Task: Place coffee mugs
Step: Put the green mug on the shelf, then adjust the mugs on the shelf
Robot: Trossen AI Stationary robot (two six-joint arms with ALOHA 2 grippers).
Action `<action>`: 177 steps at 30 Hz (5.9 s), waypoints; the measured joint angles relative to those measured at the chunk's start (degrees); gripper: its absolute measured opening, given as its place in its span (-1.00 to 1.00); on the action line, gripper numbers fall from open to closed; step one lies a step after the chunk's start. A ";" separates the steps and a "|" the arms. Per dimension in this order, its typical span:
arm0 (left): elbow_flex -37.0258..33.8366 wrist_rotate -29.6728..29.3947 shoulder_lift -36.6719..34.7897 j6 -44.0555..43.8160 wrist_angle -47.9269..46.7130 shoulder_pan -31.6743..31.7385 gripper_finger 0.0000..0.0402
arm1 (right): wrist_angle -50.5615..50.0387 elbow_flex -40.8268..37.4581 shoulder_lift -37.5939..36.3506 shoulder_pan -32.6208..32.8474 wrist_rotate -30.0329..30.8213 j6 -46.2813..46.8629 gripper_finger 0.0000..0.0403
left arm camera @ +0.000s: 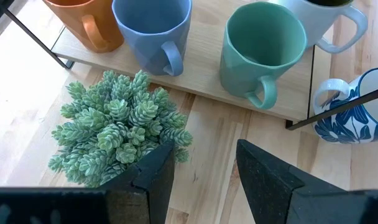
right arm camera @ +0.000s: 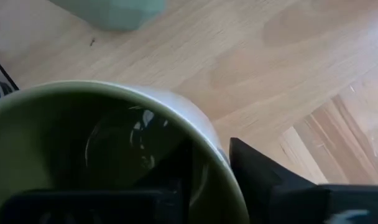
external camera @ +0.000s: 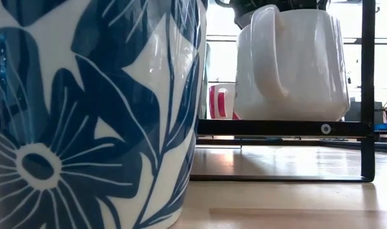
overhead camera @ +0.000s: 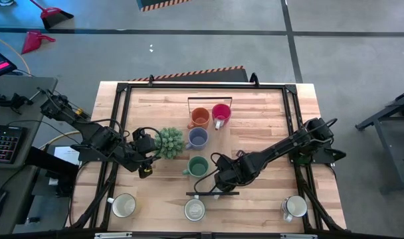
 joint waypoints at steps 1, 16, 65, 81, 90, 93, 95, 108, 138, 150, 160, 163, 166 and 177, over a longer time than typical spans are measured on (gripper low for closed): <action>0.00 0.00 -0.01 0.00 0.00 0.00 -0.20 | 0.04 0.00 -0.13 0.00 0.03 0.00 -0.55; 0.00 -0.02 0.01 0.00 -0.02 0.00 -0.20 | -3.01 9.67 -2.82 0.02 2.94 -6.15 -0.50; 0.00 0.00 0.03 0.48 0.01 -0.01 -0.20 | 18.82 12.94 5.20 -1.42 -7.55 -19.04 -0.60; 0.00 0.00 0.05 0.48 0.00 -0.01 -0.20 | 18.84 12.94 5.25 -3.28 -6.89 -19.04 -0.60; 0.00 0.00 0.05 0.48 0.00 0.00 -0.20 | 18.83 12.94 5.25 -3.98 -6.69 -19.07 -0.60; 0.00 0.00 0.05 0.48 0.00 -0.01 -0.20 | 18.75 12.94 5.25 -4.26 -6.40 -19.28 -0.60; 0.00 0.00 0.05 0.48 0.00 -0.02 -0.20 | 18.37 12.94 5.22 -4.50 -6.40 -19.26 -0.60; 0.00 0.00 0.05 0.48 -0.05 0.00 -0.20 | 15.80 12.94 5.22 -5.93 -5.77 -19.06 -0.60; 0.00 0.02 0.05 0.52 -0.57 -0.02 -0.20 | 1.63 12.94 1.88 -3.62 -10.02 -20.75 -0.60; 0.00 0.02 0.04 0.50 -0.70 0.00 -0.20 | -1.70 12.94 1.00 -2.21 -8.99 -20.96 -0.60; 0.00 0.02 0.05 0.50 -0.63 0.00 -0.20 | -2.08 12.94 1.01 -2.54 -8.37 -20.98 -0.60; 0.00 0.02 0.04 0.49 -0.63 0.00 -0.20 | -3.70 12.94 0.99 -2.51 -8.11 -20.98 -0.60; 0.00 0.02 0.04 0.50 -0.63 0.00 -0.20 | -5.26 12.96 0.92 -2.54 -7.26 -20.98 -0.60; 0.00 0.02 0.05 0.50 -0.64 -0.01 -0.20 | -0.13 12.94 1.03 -3.03 -6.74 -23.56 -0.60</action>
